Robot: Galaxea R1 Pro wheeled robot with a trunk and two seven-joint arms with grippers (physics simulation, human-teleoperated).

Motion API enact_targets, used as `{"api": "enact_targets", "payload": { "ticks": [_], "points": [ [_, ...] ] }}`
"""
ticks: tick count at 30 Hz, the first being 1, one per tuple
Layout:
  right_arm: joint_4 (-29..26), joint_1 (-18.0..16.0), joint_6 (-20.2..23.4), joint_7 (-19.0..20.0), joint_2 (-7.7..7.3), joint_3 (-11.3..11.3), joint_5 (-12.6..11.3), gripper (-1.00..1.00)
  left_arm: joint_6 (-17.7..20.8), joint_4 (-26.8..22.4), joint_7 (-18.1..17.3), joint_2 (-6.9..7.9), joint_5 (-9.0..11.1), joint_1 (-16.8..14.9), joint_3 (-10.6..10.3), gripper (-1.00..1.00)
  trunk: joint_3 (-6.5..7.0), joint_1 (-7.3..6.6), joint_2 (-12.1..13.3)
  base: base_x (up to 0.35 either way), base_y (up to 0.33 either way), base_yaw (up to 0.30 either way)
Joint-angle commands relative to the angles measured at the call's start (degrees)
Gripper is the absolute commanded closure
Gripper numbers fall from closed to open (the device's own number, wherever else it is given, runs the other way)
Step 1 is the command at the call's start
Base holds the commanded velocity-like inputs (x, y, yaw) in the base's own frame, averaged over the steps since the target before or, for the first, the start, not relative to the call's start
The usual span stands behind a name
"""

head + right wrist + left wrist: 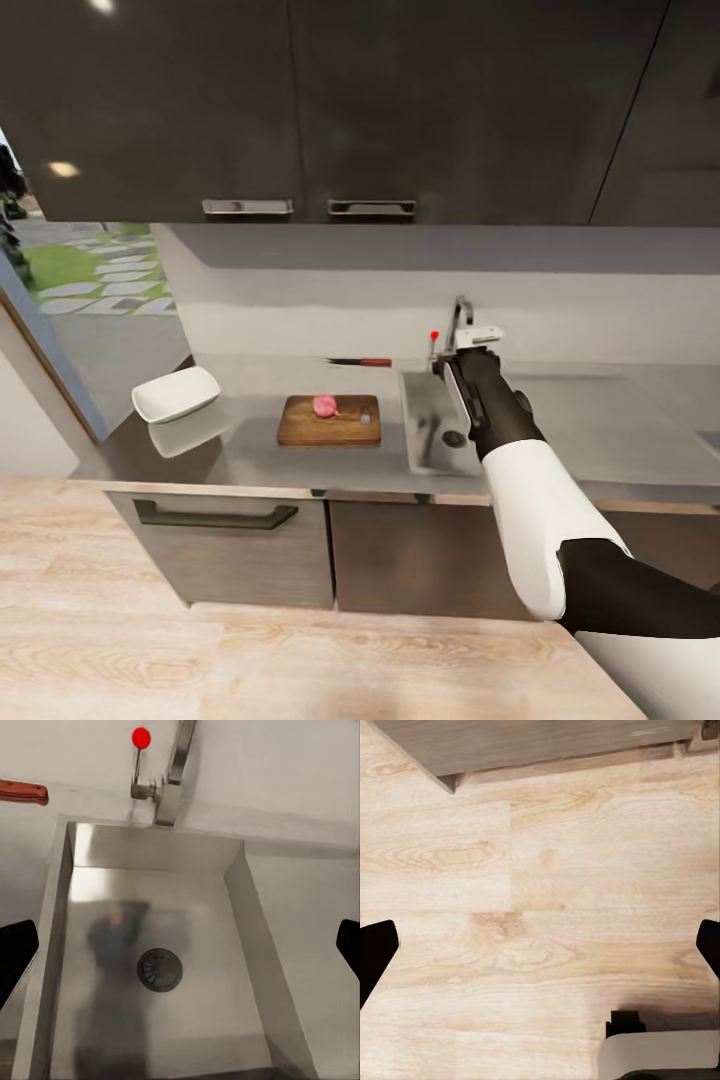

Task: In the kitchen, take the Vidalia onion out of the sink, dice it on the chopping board with the paring knife, put the diced onion into the bowl on the countertop, then place both the paring knife and the chopping board into the sink.

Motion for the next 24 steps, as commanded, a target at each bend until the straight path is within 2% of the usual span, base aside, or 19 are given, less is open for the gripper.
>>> {"api": "enact_targets", "payload": {
  "ticks": [1, 10, 21, 23, 24],
  "points": [
    [0.00, -0.06, 0.22, 0.00, 0.06, -0.14, 0.17, -1.00, -0.30, 0.18, 0.07, 0.04, 0.32, -0.08, -0.50, -1.00, -0.12, 0.07, -0.11, 0.331, 0.000, 0.000],
    [0.36, -0.06, -1.66, 0.10, 0.06, -0.14, 0.10, -1.00, -0.17, 0.18, 0.07, 0.34, 0.40, -0.08, -0.50, -1.00, -0.12, 0.07, -0.11, 0.331, 0.033, 0.000],
    [1.96, -0.06, -2.24, 6.41, 0.06, -0.14, 0.17, -1.00, -0.05, 0.25, 0.08, 1.15, 0.42, -0.08, -0.50, -1.00, -0.12, 0.07, -0.11, 0.329, 0.091, 0.000],
    [2.18, -0.06, -2.24, 7.45, 0.06, -0.14, 0.17, -1.00, 1.31, 0.26, 0.06, 1.33, 0.45, -0.08, -0.50, -1.00, -0.12, 0.07, -0.11, 0.285, 0.121, 0.000],
    [2.44, -0.06, -2.24, 8.77, 0.06, -0.14, 0.17, -1.00, 5.03, 0.27, -0.01, 1.45, 0.47, -0.08, -0.50, -1.00, -0.12, 0.07, -0.11, 0.120, 0.052, 0.000]
  ]
}}
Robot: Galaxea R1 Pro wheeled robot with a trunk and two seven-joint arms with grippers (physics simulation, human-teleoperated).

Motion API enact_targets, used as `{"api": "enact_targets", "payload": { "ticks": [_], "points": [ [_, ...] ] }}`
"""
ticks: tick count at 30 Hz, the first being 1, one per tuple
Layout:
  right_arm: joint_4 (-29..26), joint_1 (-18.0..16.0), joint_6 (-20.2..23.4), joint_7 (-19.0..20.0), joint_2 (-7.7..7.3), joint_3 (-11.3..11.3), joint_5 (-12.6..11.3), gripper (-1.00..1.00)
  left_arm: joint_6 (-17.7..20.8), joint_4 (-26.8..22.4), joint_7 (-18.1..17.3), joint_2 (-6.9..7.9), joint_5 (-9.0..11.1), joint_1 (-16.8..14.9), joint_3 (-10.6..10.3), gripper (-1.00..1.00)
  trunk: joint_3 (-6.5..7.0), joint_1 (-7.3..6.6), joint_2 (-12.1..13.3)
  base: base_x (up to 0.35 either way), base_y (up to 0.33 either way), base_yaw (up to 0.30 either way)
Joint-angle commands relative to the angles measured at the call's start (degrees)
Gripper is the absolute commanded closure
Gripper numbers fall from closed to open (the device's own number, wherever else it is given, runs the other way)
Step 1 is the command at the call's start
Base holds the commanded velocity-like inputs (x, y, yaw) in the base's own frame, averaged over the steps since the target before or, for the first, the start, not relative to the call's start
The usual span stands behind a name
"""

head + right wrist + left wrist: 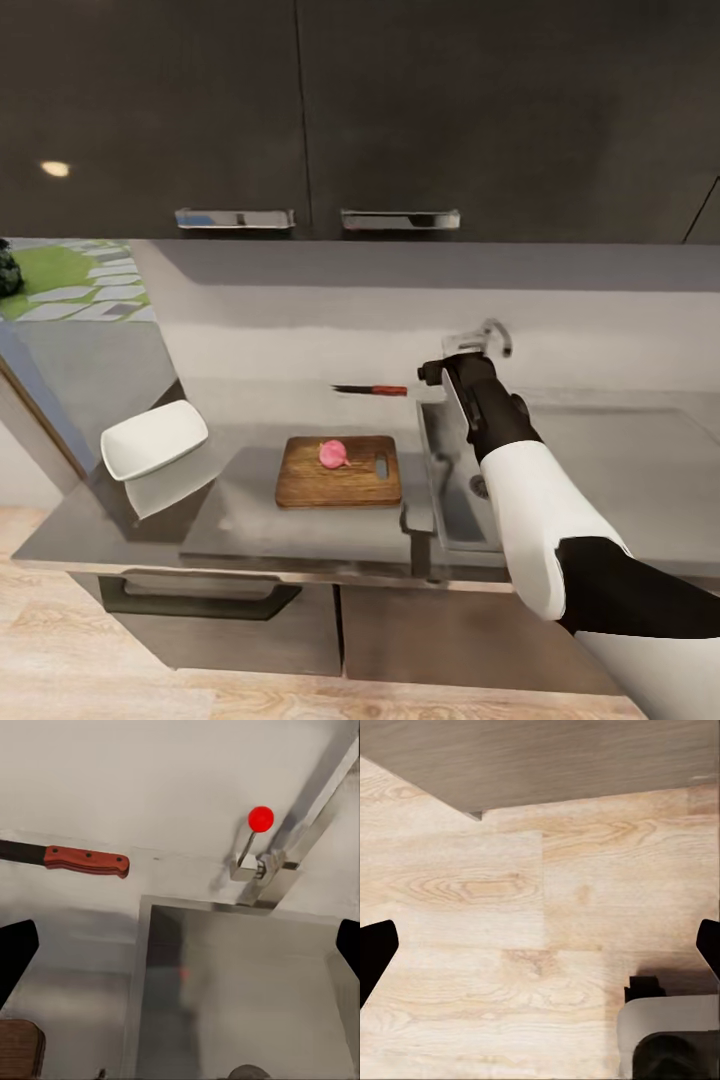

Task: In the kitchen, take the Vidalia onion out of the sink, dice it on the chopping board with the paring knife, put the diced onion into the bowl on the countertop, then place both the paring knife and the chopping board into the sink.

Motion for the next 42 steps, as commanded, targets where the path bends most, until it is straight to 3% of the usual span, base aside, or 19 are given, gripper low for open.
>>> {"api": "enact_targets", "payload": {
  "ticks": [1, 4, 7, 24, 31, 35, 42],
  "points": [
    [0.01, -0.06, 0.21, 0.37, 0.06, -0.16, 0.16, -1.00, 0.93, 0.18, -0.01, -0.01, 0.38, -0.08, -0.51, -1.00, -0.12, 0.04, -0.14, 0.096, 0.041, 0.000],
    [0.12, -0.06, 0.21, 2.01, 0.06, -0.16, 0.16, -1.00, 5.30, 0.18, -0.10, 0.16, 0.37, -0.08, -0.51, -1.00, -0.12, 0.04, -0.14, 0.047, 0.020, 0.000],
    [0.15, -0.06, 0.21, 2.64, 0.06, -0.16, 0.16, -1.00, 6.99, 0.18, -0.13, 0.43, 0.39, 0.08, -0.51, -1.00, -0.12, 0.04, -0.14, 0.016, 0.007, 0.000],
    [0.34, -0.06, 0.12, 9.20, 0.06, 0.01, 0.27, -1.00, 8.20, 0.18, -0.08, 0.96, 0.39, 2.84, -0.51, -1.00, -0.12, 0.04, -0.14, 0.004, 0.001, 0.000],
    [0.34, -0.06, 0.12, 9.78, 0.06, 0.40, 0.33, -1.00, 8.21, 0.18, -0.08, 1.01, 0.39, 3.04, -0.51, -1.00, -0.12, 0.04, -0.14, 0.163, 0.000, 0.000],
    [0.36, -0.06, 0.12, 9.80, 0.06, 2.32, 0.27, -1.00, 9.30, 0.18, -0.13, 0.99, 0.39, 3.63, -0.51, -1.00, -0.12, 0.04, -0.14, 0.286, 0.056, 0.000],
    [2.14, -0.06, -1.05, 9.80, 0.06, 2.93, 0.26, -1.00, 10.78, 0.18, -0.15, 1.00, 0.39, 3.77, -0.51, -1.00, -0.12, 0.04, -0.14, 0.299, 0.086, 0.000]
  ]
}}
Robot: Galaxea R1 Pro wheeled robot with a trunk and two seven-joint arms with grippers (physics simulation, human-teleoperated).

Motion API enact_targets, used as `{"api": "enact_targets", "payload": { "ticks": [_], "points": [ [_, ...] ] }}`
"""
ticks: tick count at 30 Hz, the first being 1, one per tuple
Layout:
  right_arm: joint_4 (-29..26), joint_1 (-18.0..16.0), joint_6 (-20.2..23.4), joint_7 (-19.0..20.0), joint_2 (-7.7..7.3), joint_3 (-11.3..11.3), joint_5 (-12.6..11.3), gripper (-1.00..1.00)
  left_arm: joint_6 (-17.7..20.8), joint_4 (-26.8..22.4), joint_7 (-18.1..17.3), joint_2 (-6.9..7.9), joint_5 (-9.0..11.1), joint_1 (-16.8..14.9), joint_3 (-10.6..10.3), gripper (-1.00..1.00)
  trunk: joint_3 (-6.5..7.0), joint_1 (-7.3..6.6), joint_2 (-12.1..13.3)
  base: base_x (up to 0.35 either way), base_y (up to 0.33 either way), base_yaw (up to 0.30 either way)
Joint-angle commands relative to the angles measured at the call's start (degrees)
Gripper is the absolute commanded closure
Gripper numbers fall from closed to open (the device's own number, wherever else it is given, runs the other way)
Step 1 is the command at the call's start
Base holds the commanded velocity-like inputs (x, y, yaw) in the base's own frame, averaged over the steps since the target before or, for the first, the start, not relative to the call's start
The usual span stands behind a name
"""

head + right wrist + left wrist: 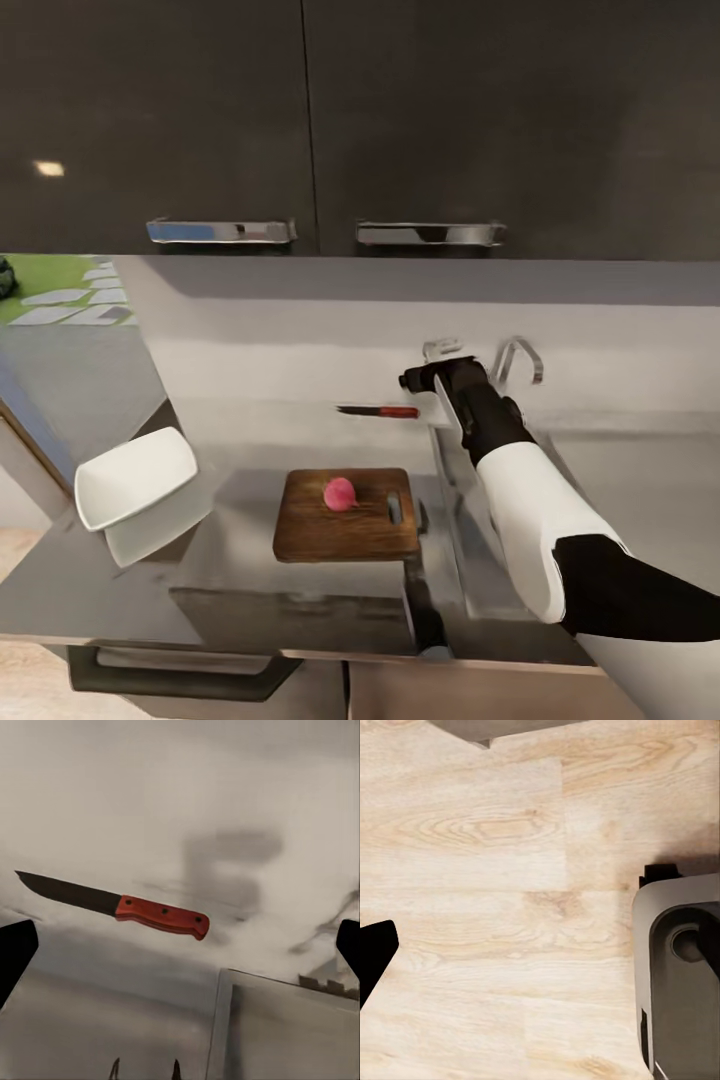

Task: In the kitchen, take the Vidalia onion out of the sink, dice it on the chopping board with the paring knife, put the diced onion into the bowl on the countertop, then place both the paring knife and the chopping board into the sink.

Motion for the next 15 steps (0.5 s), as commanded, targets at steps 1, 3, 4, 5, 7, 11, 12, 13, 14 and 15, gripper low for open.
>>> {"api": "enact_targets", "payload": {
  "ticks": [1, 3, 4, 5, 7, 11, 12, 13, 14, 15],
  "points": [
    [0.54, -0.05, -0.81, 0.40, 0.01, 0.02, 0.60, -1.00, -0.24, 0.19, -0.02, -0.03, 0.50, -0.07, -0.48, -1.00, -0.12, 0.06, -0.11, 0.279, 0.100, 0.000],
    [1.69, -0.05, -2.59, 0.40, 0.01, 0.04, 0.62, -1.00, -0.06, 0.19, -0.02, -0.05, 0.50, -0.06, -0.48, -1.00, -0.12, 0.06, -0.11, 0.257, 0.106, 0.000],
    [2.34, -0.03, -3.49, 0.38, 0.01, 0.05, 0.64, -1.00, 0.19, 0.19, -0.02, -0.06, 0.50, -0.06, -0.48, -1.00, -0.12, 0.06, -0.11, 0.196, 0.090, 0.000],
    [2.61, -0.04, -3.82, 0.37, 0.01, 0.05, 0.65, -1.00, 0.36, 0.19, -0.02, -0.06, 0.50, -0.06, -0.48, -1.00, -0.12, 0.06, -0.11, 0.162, 0.072, 0.000],
    [3.33, 0.01, -4.71, 0.35, 0.01, 0.06, 0.67, -1.00, 1.33, 0.19, -0.04, -0.06, 0.50, -0.06, -0.48, -1.00, -0.12, 0.06, -0.11, 0.078, 0.035, 0.000],
    [3.59, 0.02, -5.02, 0.24, 0.01, 0.04, 0.70, -1.00, 1.76, 0.18, -0.09, -0.07, 0.50, -0.06, -0.48, -1.00, -0.12, 0.06, -0.11, 0.025, 0.011, 0.000],
    [3.62, 0.02, -5.07, 0.23, 0.01, 0.03, 0.69, -1.00, 1.82, 0.18, -0.10, -0.07, 0.50, -0.06, -0.48, -1.00, -0.12, 0.06, -0.11, 0.009, 0.004, 0.000],
    [3.64, 0.01, -5.08, 0.21, 0.01, 0.04, 0.69, -1.00, 1.84, 0.16, -0.10, -0.07, 0.50, -0.06, -0.48, -1.00, -0.12, 0.06, -0.11, 0.007, 0.003, 0.000],
    [3.69, 0.02, -5.11, 0.15, 0.01, 0.05, 0.69, -1.00, 1.88, 0.18, -0.11, -0.07, 0.50, -0.06, -0.48, -1.00, -0.12, 0.06, -0.11, 0.004, 0.002, 0.000],
    [3.78, 0.03, -5.13, 0.03, 0.01, 0.04, 0.70, -1.00, 1.95, 0.15, -0.11, -0.07, 0.50, -0.06, -0.48, -1.00, -0.12, 0.06, -0.11, 0.000, 0.000, 0.000]
  ]
}}
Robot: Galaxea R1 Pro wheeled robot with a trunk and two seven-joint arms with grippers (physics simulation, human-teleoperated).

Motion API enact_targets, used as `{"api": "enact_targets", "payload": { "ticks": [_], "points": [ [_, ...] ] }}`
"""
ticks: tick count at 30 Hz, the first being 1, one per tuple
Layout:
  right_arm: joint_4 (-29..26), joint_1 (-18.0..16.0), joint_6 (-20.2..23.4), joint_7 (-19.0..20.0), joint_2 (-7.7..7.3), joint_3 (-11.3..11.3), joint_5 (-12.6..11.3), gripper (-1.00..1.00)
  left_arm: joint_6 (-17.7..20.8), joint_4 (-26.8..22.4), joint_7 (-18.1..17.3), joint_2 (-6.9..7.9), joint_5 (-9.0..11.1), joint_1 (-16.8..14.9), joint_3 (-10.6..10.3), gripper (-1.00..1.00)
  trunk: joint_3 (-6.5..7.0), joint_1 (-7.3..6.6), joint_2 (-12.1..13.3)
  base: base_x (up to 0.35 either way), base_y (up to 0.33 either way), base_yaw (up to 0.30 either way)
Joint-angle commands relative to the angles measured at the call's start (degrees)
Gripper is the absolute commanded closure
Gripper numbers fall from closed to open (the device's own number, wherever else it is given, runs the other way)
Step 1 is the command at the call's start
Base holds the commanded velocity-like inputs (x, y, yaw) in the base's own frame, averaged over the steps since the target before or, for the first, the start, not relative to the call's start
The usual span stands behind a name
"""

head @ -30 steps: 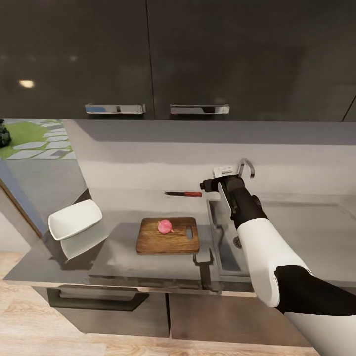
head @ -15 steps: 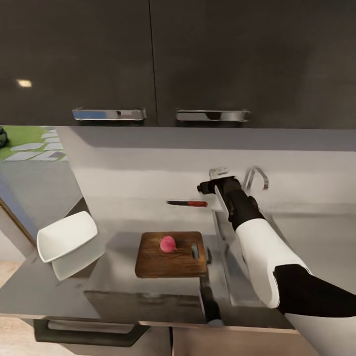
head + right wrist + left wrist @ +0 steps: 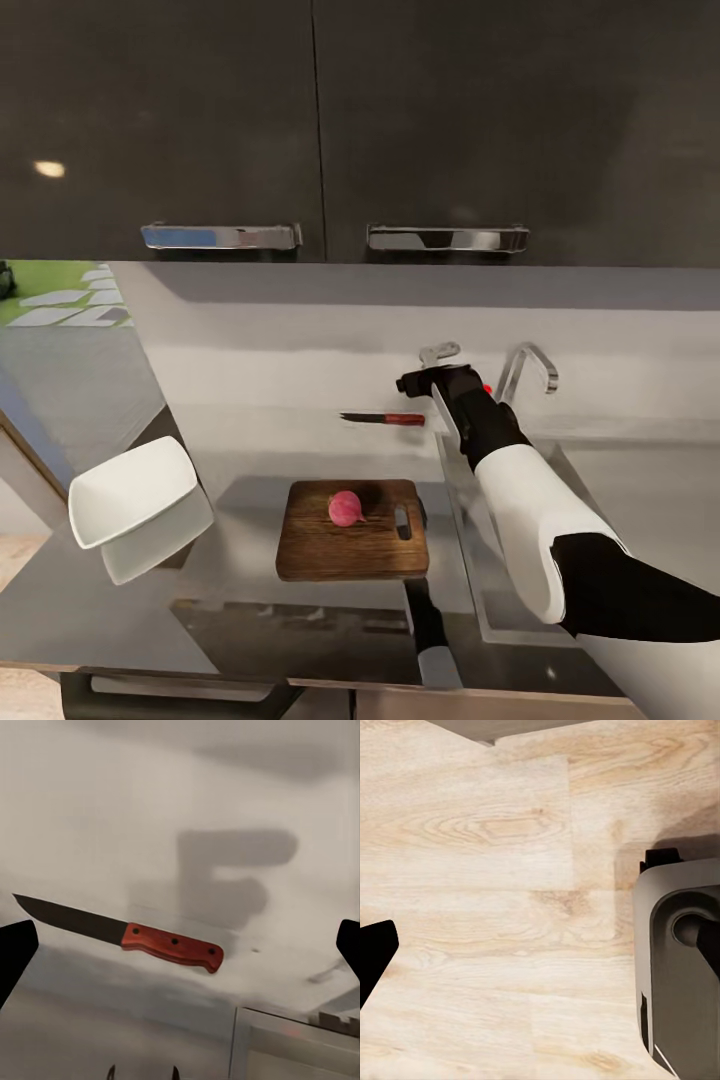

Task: In the kitchen, take the Vidalia onion out of the sink, dice it on the chopping board with the paring knife, put the diced onion into the bowl on the countertop, then place both the paring knife and the chopping board into the sink.

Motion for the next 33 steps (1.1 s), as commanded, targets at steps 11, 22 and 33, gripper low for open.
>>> {"api": "enact_targets", "payload": {
  "ticks": [11, 22, 33],
  "points": [
    [0.68, -0.04, 0.30, 0.11, 0.01, -0.05, 0.65, -1.00, -0.30, 0.20, -0.02, -0.04, 0.52, -0.07, -0.48, -1.00, 0.38, 0.03, -0.12, 0.000, 0.000, -0.041],
    [1.34, -0.04, 0.30, 0.04, 0.01, -0.07, 0.71, -1.00, -0.29, 0.22, -0.02, -0.04, 0.52, -0.06, -0.48, -1.00, 0.87, 0.03, -0.12, 0.000, 0.000, -0.045],
    [1.66, -0.04, 0.27, 0.12, 0.01, -0.07, 0.67, -1.00, -0.29, 0.17, -0.02, -0.04, 0.52, -0.08, -0.48, -1.00, 0.89, 0.03, -0.12, 0.000, 0.000, -0.001]
  ]
}}
